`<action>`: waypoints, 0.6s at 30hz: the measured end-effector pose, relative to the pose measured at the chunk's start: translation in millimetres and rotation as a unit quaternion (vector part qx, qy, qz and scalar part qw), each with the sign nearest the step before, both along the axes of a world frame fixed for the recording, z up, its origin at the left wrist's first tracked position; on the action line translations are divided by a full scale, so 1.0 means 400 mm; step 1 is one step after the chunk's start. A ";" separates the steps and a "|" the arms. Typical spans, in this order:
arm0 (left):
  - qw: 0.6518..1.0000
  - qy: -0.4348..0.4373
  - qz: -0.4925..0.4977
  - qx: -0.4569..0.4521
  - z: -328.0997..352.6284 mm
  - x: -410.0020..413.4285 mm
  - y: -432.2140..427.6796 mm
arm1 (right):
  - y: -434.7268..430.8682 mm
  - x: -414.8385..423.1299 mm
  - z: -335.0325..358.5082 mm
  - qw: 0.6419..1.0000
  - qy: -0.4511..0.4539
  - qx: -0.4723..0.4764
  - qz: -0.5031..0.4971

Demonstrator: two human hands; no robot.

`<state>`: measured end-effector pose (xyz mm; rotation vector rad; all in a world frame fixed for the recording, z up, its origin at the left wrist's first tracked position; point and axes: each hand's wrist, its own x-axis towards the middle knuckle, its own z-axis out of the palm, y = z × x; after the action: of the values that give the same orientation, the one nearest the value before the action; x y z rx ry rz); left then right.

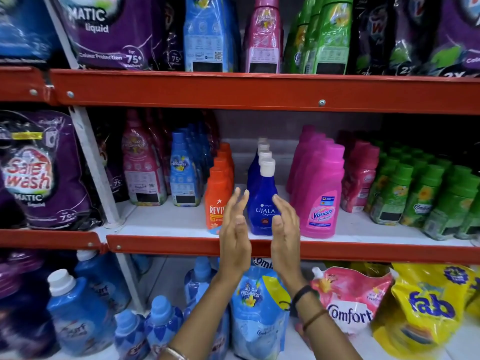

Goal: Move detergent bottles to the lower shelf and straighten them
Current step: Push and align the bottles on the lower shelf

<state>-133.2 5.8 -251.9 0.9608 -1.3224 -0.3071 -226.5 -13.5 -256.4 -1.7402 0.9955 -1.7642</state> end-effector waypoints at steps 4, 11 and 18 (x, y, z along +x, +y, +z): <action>0.997 0.043 0.050 -0.041 -0.007 0.072 0.010 | 0.007 0.095 -0.016 0.989 -0.032 0.050 0.132; 0.989 0.112 0.000 0.097 -0.003 0.183 -0.033 | -0.030 0.205 0.003 0.951 -0.159 0.185 0.192; 0.983 0.130 -0.059 0.115 0.004 0.201 -0.031 | -0.049 0.216 -0.005 0.957 -0.164 0.197 0.134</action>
<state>-52.9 -6.4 -250.5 0.9987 -1.1207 -0.6658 -140.2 -33.2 -258.3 -1.2223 0.8492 -1.4932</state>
